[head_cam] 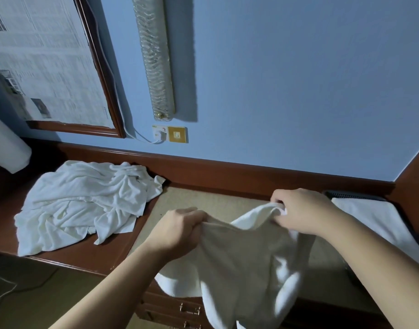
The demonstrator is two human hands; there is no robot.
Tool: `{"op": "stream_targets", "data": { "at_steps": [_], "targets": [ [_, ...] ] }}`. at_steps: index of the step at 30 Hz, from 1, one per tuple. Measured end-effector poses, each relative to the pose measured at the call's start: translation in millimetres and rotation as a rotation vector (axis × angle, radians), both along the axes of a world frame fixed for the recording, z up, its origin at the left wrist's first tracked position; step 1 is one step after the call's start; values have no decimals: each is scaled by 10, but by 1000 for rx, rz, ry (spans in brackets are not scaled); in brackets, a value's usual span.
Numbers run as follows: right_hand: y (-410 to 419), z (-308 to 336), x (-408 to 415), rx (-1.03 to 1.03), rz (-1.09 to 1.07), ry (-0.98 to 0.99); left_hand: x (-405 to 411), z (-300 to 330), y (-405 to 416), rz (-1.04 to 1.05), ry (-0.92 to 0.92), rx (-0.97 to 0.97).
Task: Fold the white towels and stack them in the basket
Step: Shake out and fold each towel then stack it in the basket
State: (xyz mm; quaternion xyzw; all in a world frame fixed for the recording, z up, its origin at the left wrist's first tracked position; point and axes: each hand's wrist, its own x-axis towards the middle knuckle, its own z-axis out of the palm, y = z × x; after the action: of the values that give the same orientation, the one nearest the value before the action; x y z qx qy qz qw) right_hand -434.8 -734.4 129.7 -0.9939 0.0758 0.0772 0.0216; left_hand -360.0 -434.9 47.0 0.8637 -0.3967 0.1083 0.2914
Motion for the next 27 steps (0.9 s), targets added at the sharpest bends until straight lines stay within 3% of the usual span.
{"op": "stream_targets", "data": {
  "at_steps": [6, 11, 15, 19, 27],
  "targets": [
    [566, 84, -36, 464, 127, 119, -15, 608, -377, -215, -203, 35],
    [527, 139, 42, 439, 161, 59, 60, 823, -349, -348, -287, 91],
    [422, 134, 70, 567, 196, 149, 39, 929, -261, -442, -345, 139],
    [495, 52, 139, 551, 312, 133, 1, 901, -197, -505, -369, 161],
    [524, 99, 27, 377, 280, -67, 173, 695, 86, -341, -353, 139]
  ]
}}
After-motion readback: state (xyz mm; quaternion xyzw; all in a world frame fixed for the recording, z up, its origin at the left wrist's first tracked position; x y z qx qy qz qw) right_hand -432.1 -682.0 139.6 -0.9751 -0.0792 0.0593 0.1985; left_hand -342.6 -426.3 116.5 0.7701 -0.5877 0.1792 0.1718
